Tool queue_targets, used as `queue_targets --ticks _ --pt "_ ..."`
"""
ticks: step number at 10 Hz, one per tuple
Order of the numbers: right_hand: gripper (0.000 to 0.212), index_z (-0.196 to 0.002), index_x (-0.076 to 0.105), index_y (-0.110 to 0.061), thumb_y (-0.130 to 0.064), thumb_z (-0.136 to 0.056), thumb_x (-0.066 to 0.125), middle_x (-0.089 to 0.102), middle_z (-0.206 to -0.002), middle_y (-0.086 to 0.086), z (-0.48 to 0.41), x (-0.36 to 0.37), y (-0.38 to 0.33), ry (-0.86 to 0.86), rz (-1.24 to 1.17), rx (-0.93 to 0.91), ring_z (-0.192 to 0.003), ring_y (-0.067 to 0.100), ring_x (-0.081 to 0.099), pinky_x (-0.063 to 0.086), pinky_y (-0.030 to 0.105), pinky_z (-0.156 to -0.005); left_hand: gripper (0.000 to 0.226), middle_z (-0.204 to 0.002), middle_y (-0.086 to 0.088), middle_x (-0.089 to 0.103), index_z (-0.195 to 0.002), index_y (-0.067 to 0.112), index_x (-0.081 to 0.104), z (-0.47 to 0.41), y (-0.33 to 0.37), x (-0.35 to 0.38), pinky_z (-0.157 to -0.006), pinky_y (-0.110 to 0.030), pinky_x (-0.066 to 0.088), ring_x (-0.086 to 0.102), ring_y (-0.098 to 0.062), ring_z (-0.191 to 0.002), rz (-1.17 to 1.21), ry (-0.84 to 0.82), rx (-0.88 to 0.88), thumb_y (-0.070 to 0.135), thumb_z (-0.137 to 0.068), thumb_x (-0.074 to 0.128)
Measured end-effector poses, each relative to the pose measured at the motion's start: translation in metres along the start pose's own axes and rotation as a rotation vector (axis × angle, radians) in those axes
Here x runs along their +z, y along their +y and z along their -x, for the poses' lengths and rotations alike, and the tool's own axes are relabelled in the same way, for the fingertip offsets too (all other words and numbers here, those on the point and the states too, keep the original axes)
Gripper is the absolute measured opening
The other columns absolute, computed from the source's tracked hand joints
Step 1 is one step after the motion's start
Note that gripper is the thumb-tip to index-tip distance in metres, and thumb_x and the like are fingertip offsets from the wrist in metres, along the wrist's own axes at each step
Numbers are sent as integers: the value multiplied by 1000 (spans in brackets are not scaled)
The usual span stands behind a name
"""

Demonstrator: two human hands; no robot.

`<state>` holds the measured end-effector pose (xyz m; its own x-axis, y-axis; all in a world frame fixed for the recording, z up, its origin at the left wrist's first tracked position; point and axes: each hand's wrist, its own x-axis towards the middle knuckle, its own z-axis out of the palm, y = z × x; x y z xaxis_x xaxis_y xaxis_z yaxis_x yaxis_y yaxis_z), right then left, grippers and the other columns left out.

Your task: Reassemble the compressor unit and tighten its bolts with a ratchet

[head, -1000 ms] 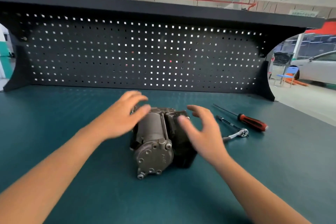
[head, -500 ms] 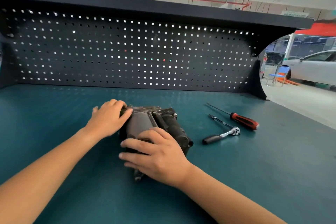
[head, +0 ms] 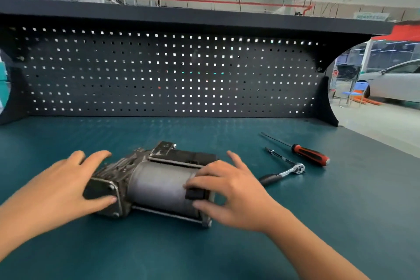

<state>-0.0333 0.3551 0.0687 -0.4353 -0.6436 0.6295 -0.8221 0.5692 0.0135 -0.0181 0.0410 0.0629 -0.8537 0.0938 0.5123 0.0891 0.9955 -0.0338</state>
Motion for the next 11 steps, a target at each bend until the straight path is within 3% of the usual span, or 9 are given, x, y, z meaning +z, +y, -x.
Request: queue_targets --ticks 1,2,3,5,6,7,8,10,11 --pt "40 -125 58 -28 -33 -86 63 60 -119 -8 1 -3 16 -122 -29 170 -118 11 50 5 46 -113 81 -97 3 49 -127 38 45 8 -3 6 -63 -38 51 58 -24 -83 151 -46 -9 66 -53 61" --pt "40 -128 55 -30 -35 -88 59 57 -126 -13 -1 1 34 -135 7 251 -123 7 43 4 38 -112 73 -127 3 51 -132 44 33 5 10 18 -91 -34 43 51 -18 -113 417 -164 -110 59 -65 59" --pt "40 -131 52 -33 -38 -91 54 52 -131 -15 -5 7 55 -145 76 353 -125 6 39 7 32 -109 70 -132 3 51 -139 35 27 -13 31 28 -89 -35 43 51 -19 -117 355 -167 -139 51 -79 60" --pt "39 -134 48 -29 -35 -95 46 50 -136 -9 -19 17 98 -191 220 581 -125 16 43 17 44 -109 72 -136 -8 46 -144 27 19 -75 71 55 -92 -39 44 49 -30 -120 355 -218 -184 48 -86 55" --pt "36 -128 53 -25 -39 -96 44 54 -131 -5 -26 16 118 -216 279 643 -119 20 50 20 43 -107 71 -135 -10 47 -144 26 21 -100 85 70 -95 -43 43 48 -31 -120 432 -224 -191 46 -86 57" --pt "33 -124 57 -22 -35 -95 47 62 -122 1 -30 19 131 -160 223 722 -114 25 53 28 39 -104 72 -135 -11 45 -144 27 20 -116 94 80 -92 -42 44 48 -31 -119 483 -225 -224 46 -86 58" --pt "34 -126 57 -24 -32 -94 50 67 -114 7 -32 26 137 -53 82 805 -113 28 54 25 44 -109 73 -134 -11 46 -144 29 23 -122 97 88 -94 -43 44 48 -31 -119 552 -198 -246 45 -84 61" --pt "32 -124 57 -27 -33 -94 47 65 -116 6 -33 31 132 -66 112 873 -110 29 55 26 46 -108 76 -140 -8 45 -145 29 21 -121 93 92 -95 -40 43 45 -28 -124 589 -200 -240 42 -83 64" --pt "31 -119 63 -23 -30 -91 53 66 -115 8 -39 12 134 -119 8 867 -102 29 59 44 37 -93 86 -152 -9 26 -148 23 4 -120 94 75 -106 -45 32 34 -30 -134 643 -189 -319 47 -86 57"
